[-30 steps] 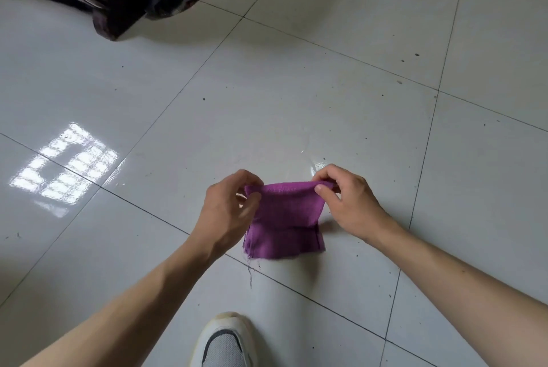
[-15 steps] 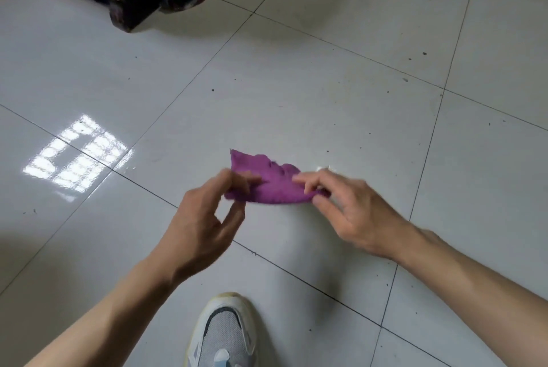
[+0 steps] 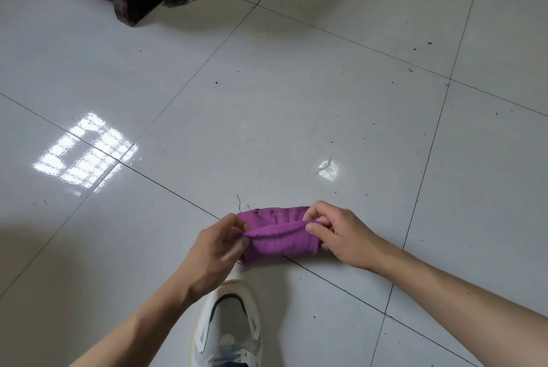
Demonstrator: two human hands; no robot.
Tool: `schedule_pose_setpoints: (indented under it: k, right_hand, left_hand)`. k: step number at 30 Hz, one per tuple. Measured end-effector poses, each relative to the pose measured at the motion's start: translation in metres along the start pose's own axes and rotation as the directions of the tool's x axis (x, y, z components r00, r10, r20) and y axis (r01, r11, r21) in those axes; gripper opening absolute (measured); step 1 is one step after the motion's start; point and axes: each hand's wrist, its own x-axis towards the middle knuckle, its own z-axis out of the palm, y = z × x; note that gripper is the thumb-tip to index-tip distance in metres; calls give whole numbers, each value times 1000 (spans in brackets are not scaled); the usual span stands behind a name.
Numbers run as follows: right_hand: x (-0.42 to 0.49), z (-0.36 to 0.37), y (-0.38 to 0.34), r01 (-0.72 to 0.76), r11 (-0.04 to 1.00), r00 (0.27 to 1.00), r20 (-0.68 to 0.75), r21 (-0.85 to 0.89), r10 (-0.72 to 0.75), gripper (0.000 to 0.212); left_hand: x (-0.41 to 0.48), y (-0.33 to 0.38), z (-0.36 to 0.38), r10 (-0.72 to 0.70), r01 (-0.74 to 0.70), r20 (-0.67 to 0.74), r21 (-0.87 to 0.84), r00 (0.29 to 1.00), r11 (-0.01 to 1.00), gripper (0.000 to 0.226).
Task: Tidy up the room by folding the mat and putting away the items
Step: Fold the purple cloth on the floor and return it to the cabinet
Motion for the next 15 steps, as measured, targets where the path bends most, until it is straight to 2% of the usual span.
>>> schedule_pose_setpoints:
  k: [2, 4, 7, 8, 10, 11, 15]
  right_hand:
    - [12, 2, 0, -36, 999, 997, -63, 40, 38, 5]
    - [24, 4, 0, -62, 998, 990, -128, 16, 64, 5]
    - [38, 5, 2, -125, 990, 958, -266, -57, 106, 10]
    - [39, 5, 3, -142, 984, 946, -307, -109, 102, 14]
    - [37, 4, 3, -142, 956, 940, -339, -257, 48, 23]
    - [35, 4, 0, -123, 937, 942, -336, -327, 6, 25]
    - [26, 14, -12, 82, 856, 942, -240, -510, -234, 34]
  left_hand:
    - [9, 1, 2, -70, 68, -71, -26, 995, 997, 15]
    - [21, 3, 3, -119, 123, -121, 24, 985, 992, 14]
    - [38, 5, 2, -142, 183, -189, 221, 972, 958, 3]
    - [41, 6, -1, -135, 201, -213, 325, 968, 924, 7]
    - [45, 5, -4, -81, 199, -236, 532, 968, 823, 25]
    - [44, 3, -4, -32, 173, -244, 582, 969, 794, 28]
    - [32, 2, 5, 210, -12, -239, 633, 948, 774, 22]
